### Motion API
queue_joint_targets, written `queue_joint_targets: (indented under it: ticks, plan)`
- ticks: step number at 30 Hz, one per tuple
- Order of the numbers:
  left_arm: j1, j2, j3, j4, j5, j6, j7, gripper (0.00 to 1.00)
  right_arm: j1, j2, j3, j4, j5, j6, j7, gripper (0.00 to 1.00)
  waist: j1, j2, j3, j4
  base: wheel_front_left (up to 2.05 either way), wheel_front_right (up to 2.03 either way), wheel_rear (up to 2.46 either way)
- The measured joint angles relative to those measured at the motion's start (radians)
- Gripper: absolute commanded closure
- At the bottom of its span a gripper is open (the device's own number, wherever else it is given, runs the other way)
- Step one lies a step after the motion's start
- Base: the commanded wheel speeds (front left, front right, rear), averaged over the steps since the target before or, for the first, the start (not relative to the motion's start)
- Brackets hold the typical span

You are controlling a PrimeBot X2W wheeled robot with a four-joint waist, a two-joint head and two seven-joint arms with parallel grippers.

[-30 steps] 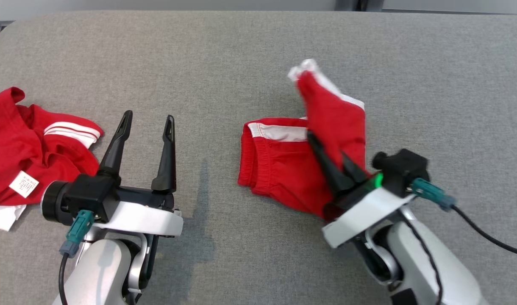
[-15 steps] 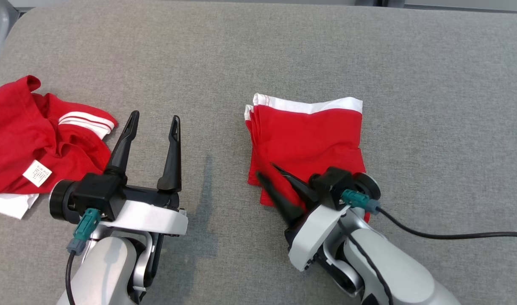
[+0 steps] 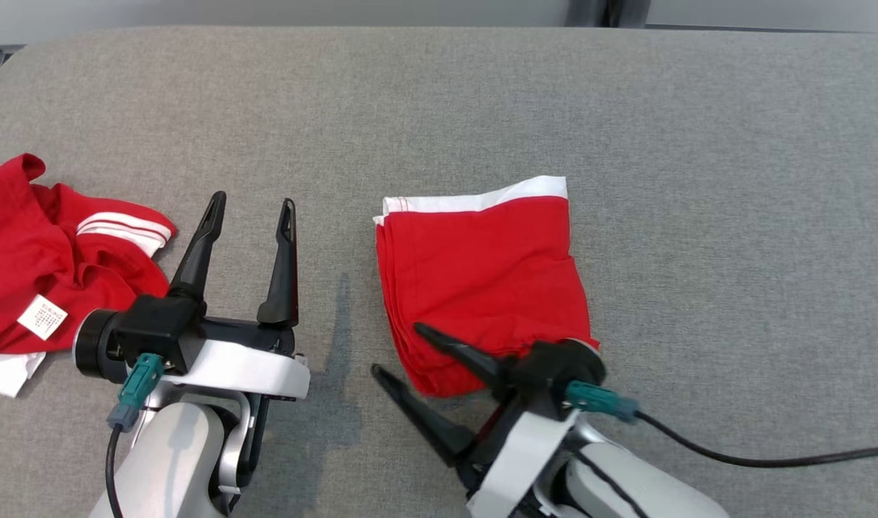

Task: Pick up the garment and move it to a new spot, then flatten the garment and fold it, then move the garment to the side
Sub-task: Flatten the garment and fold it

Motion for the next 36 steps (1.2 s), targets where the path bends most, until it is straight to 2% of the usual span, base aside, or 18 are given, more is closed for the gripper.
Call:
queue_joint_targets:
  ticks: [4, 9, 17, 21, 28, 36]
  plan:
    - [0.011, 0.009, 0.006, 0.0, -0.002, 0.006, 0.0, 0.0, 0.044, -0.04, -0.073, -0.074, -0.005, 0.0, -0.03, 0.0, 0.0, 0.0, -0.018, -0.013, 0.0, 0.0, 0.0]
    - [0.039, 0.025, 0.017, -0.004, -0.007, 0.019, 0.004, 0.0, 0.14, -0.069, -0.263, -0.183, -0.048, 0.0, -0.052, 0.0, 0.0, 0.0, -0.049, -0.036, 0.0, 0.0, 0.0]
    - [0.087, 0.047, 0.042, -0.043, -0.021, 0.041, 0.007, 0.0, 0.28, -0.056, -0.626, -0.308, -0.165, 0.0, -0.037, 0.0, 0.0, 0.0, -0.112, -0.078, 0.0, 0.0, 0.0]
    - [0.114, 0.062, 0.049, -0.066, -0.021, 0.048, 0.007, 0.0, 0.329, -0.046, -0.775, -0.339, -0.22, 0.0, -0.014, 0.0, 0.0, 0.0, -0.144, -0.094, 0.0, 0.0, 0.0]
    - [0.169, 0.079, 0.051, -0.086, -0.028, 0.054, 0.012, 0.0, 0.407, -0.078, -0.918, -0.312, -0.273, 0.0, 0.033, 0.0, 0.0, 0.0, -0.201, -0.114, 0.0, 0.0, 0.0]
    - [0.268, 0.103, 0.06, -0.1, -0.039, 0.061, 0.005, 0.0, 0.497, -0.083, -0.958, -0.276, -0.29, 0.0, 0.039, 0.0, 0.0, 0.0, -0.26, -0.123, 0.0, 0.0, 0.0]
